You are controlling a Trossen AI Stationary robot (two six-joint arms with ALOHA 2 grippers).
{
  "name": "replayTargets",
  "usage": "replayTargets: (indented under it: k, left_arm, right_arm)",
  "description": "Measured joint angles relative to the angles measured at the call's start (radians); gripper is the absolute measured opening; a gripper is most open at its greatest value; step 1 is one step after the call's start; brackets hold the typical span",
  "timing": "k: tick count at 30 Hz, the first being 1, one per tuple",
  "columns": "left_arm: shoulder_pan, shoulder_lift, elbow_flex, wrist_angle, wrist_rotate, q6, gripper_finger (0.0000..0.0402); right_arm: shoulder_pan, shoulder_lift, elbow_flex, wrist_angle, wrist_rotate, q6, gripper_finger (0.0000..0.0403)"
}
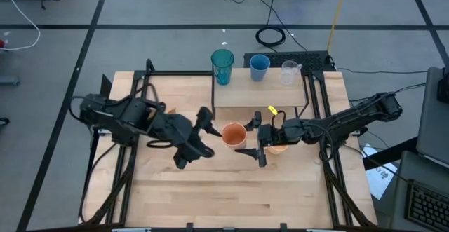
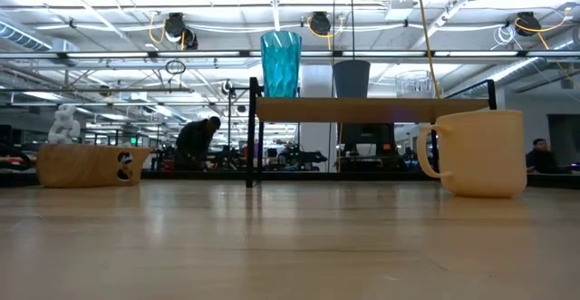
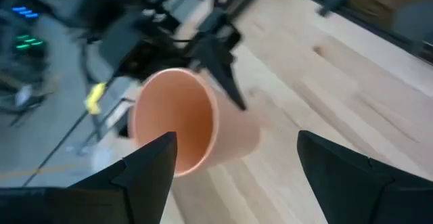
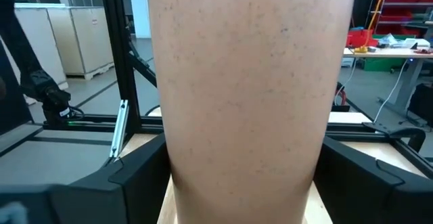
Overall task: Stack small to large cups/mugs on shelf
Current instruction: Put the orange cup on the shelf
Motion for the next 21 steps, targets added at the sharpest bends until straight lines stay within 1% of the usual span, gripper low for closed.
replayTargets:
  k: [2,7,12,16,18,21]
  left_arm:
    - [0.012,0.054,0.069,-0.066,0.022,0.022,0.0305]
    - [0.043,0.167,0.196,-0.174,0.019,0.074,0.0304]
    - [0.079,0.215,0.234,-0.186,0.044,0.119,0.0277]
    - [0.106,0.215,0.226,-0.197,0.062,0.145,0.023]
    - [0.115,0.215,0.226,-0.197,0.078,0.153,0.0196]
    - [0.123,0.215,0.225,-0.2,0.109,0.171,0.0135]
  right_arm:
    - [0.0,0.0,0.0,0.002,0.0,0.0,0.0302]
    - [-0.001,0.0,0.0,-0.002,0.0,0.011,0.0303]
    - [-0.006,0.0,0.0,-0.021,0.0,0.021,0.0303]
    - [-0.006,0.0,0.0,-0.028,0.0,0.024,0.0304]
    - [-0.006,0.0,0.0,-0.028,0.0,0.024,0.0304]
    - [-0.006,0.0,0.0,-0.027,0.0,0.024,0.0304]
